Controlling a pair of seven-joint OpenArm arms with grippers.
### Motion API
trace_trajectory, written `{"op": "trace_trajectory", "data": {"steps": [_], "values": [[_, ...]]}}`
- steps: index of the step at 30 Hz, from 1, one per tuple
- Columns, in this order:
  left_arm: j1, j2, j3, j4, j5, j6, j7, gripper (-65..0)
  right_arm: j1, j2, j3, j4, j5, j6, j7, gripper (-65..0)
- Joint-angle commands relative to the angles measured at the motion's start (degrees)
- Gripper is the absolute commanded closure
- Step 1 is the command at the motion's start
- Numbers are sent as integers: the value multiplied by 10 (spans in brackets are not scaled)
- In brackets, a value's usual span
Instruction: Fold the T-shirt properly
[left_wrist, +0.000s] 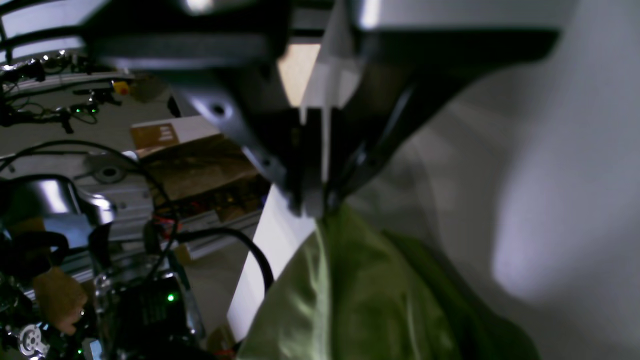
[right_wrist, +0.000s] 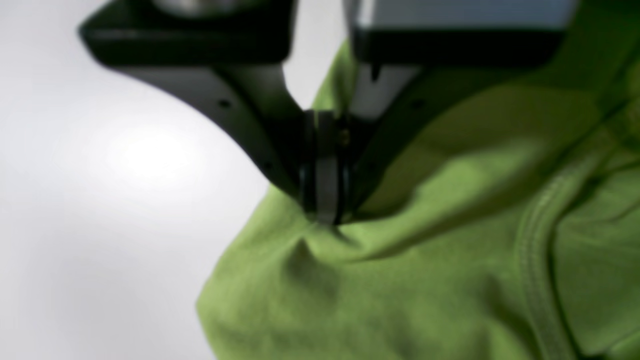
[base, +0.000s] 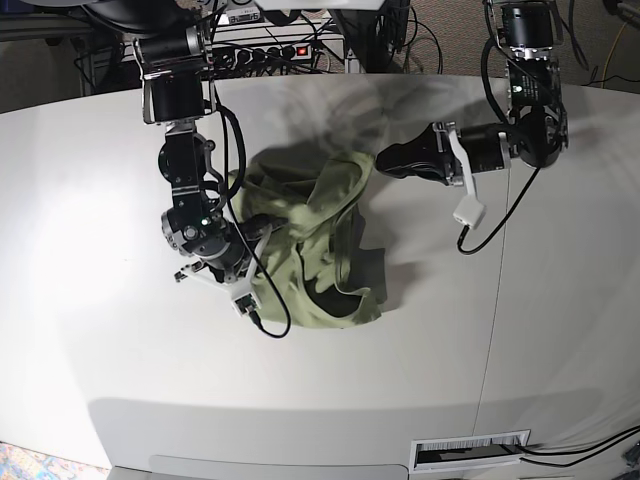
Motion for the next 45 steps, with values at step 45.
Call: {"op": "trace_trajectory", "data": {"steps": [45], "values": [[69, 123, 101, 159, 364, 1, -296, -31, -38, 6, -103, -6, 69, 3, -103, 0]]}}
